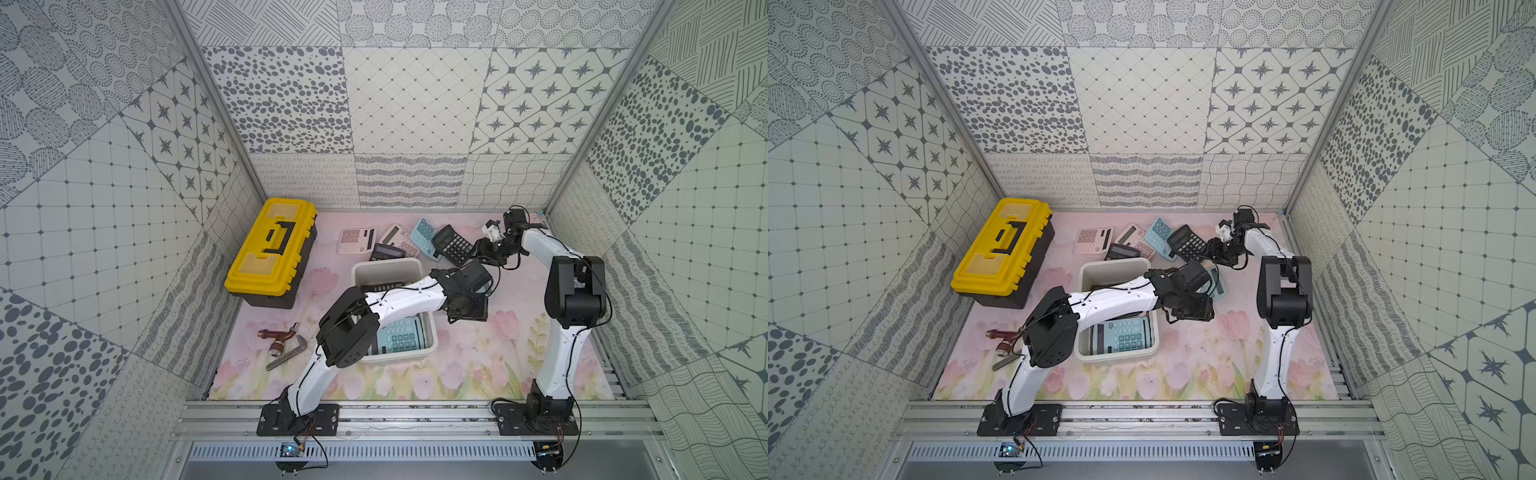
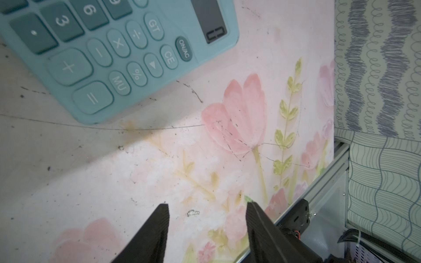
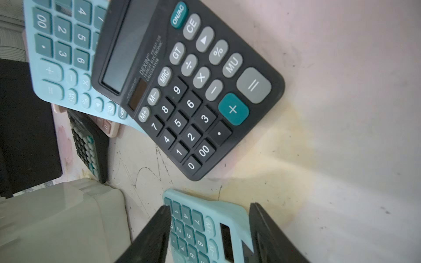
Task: Put the calculator in the storage box
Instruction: Adjust the calculator at the center of the board.
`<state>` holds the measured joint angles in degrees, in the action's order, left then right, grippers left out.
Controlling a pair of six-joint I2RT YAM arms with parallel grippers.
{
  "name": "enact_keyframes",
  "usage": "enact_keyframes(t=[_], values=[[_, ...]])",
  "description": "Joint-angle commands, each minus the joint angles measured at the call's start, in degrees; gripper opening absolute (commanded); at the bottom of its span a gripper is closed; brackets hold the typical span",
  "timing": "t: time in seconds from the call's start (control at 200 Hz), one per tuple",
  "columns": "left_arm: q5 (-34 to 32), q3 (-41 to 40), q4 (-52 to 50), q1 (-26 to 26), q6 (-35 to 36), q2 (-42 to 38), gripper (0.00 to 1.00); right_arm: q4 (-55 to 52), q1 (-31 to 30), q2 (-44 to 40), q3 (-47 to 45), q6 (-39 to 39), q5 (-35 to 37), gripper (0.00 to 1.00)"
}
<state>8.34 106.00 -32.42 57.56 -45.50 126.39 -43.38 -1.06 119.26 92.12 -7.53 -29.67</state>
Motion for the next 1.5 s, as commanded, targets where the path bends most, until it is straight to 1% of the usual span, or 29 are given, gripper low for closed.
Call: enact_keyframes(t=[0.0,0.075,0.255,0.38,0.5,0.685,0.81,0.87,0.93,0.996,1.111,1.286,1.366,1.491], values=[[-4.28,2.22,-2.37,-0.19,1.39,3.24,0.59,-1.9,-1.43,0.15,0.63,2.61,2.6,0.61],[-4.65,1.81,-2.04,-0.64,1.13,3.76,0.58,-2.06,-1.99,-0.79,-1.17,2.6,3.04,0.6],[-4.45,-2.58,0.8,-2.09,-0.16,3.05,0.57,-1.97,-3.07,-4.14,-7.24,2.0,5.16,0.59],[-4.45,-4.43,1.94,-2.3,-0.01,2.53,0.56,-1.79,-3.1,-7.97,-12.38,0.36,8.14,0.54],[-4.74,-5.84,2.24,-2.28,0.05,1.74,0.55,-1.8,-3.09,-12.72,-17.82,-0.89,9.22,0.53],[-4.78,-9.35,4.8,-2.38,-0.16,0.17,0.55,0.49,-3.07,-22.65,-29.94,-3.61,7.2,0.53],[-2.79,-7.32,5.03,-2.94,0.19,2.03,0.54,1.75,-2.57,-27.95,-35.42,-5.34,6.31,0.55],[-2.2,-5.02,4.02,-3.11,0.56,3.36,0.51,2.3,-1.92,-29.21,-36.59,-5.99,6.29,0.55],[-2.21,-3.64,3.6,-3.16,0.83,3.99,0.51,3.34,-0.43,-30.23,-37.61,-6.73,5.53,0.55],[-2.76,-3.28,3.7,-3.31,1.02,4.02,0.51,5.0,1.25,-31.43,-38.63,-7.62,3.99,0.55],[-3.03,-2.92,4.1,-4.23,0.61,4.32,0.51,5.27,2.82,-32.14,-37.96,-7.55,4.05,0.56],[-1.86,-1.41,3.74,-5.49,0.0,5.54,0.51,7.86,5.84,-33.04,-37.6,-8.41,-0.02,0.58],[-1.6,-1.43,4.07,-5.48,0.21,5.42,0.5,8.31,7.24,-32.08,-36.62,-8.2,0.5,0.59],[-0.14,0.5,3.88,-5.75,0.13,6.69,0.48,10.39,9.2,-27.64,-35.53,-8.33,0.19,0.59]])
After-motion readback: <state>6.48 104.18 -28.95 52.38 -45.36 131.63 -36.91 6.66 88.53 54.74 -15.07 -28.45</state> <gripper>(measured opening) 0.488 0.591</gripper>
